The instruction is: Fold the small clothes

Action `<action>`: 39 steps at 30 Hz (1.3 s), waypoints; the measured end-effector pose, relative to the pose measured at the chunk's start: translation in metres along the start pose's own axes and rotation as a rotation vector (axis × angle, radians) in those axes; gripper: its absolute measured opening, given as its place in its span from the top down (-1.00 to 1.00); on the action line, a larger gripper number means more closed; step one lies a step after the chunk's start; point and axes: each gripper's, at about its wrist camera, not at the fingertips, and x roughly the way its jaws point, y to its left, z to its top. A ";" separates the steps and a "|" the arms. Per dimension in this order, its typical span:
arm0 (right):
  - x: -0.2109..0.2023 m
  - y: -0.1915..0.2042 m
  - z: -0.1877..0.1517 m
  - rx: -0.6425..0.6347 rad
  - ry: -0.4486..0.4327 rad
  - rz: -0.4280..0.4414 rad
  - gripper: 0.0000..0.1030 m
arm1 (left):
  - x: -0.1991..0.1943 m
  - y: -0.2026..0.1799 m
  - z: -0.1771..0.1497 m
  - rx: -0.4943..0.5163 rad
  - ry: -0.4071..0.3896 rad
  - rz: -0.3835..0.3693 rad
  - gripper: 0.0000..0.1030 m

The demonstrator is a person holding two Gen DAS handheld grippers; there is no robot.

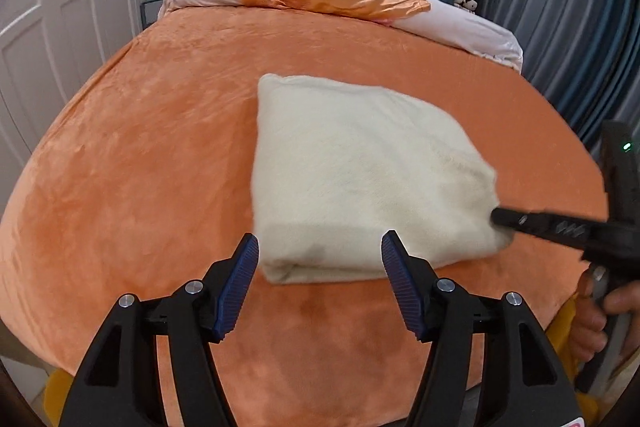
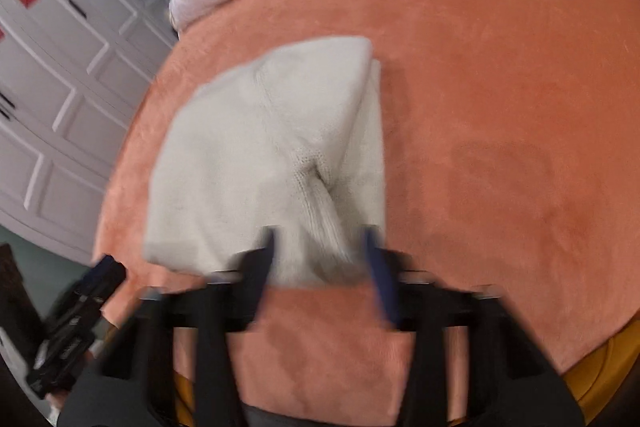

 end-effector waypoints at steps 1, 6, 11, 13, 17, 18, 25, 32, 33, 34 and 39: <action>-0.005 0.003 0.002 -0.019 -0.017 -0.002 0.75 | -0.003 -0.001 0.003 -0.008 -0.014 -0.012 -0.19; -0.018 0.023 0.008 -0.122 -0.089 -0.041 0.75 | 0.018 0.002 0.013 -0.026 0.021 0.023 -0.19; 0.039 -0.010 0.001 -0.049 0.094 -0.126 0.72 | 0.068 0.015 -0.003 -0.067 0.185 0.100 -0.19; 0.025 -0.007 0.004 -0.035 0.064 -0.110 0.72 | 0.071 0.022 -0.010 -0.107 0.195 0.080 -0.19; -0.003 0.015 0.015 -0.091 -0.052 -0.137 0.72 | 0.070 0.022 -0.012 -0.100 0.187 0.083 -0.20; -0.003 0.021 0.016 -0.121 -0.066 -0.156 0.72 | 0.070 0.021 -0.012 -0.096 0.188 0.089 -0.20; 0.029 0.008 0.007 -0.140 0.016 -0.222 0.60 | 0.072 0.017 -0.013 -0.083 0.193 0.112 -0.27; -0.024 -0.005 -0.028 -0.130 -0.062 -0.246 0.25 | 0.063 0.006 -0.029 -0.048 0.180 0.169 -0.27; -0.029 -0.005 -0.036 -0.139 -0.068 -0.253 0.17 | 0.061 0.004 -0.033 -0.050 0.175 0.180 -0.27; -0.032 -0.004 -0.042 -0.145 -0.076 -0.261 0.11 | 0.059 0.002 -0.037 -0.054 0.172 0.184 -0.28; -0.033 -0.009 -0.085 -0.122 -0.105 -0.278 -0.26 | 0.060 -0.003 -0.062 -0.099 0.191 0.175 -0.41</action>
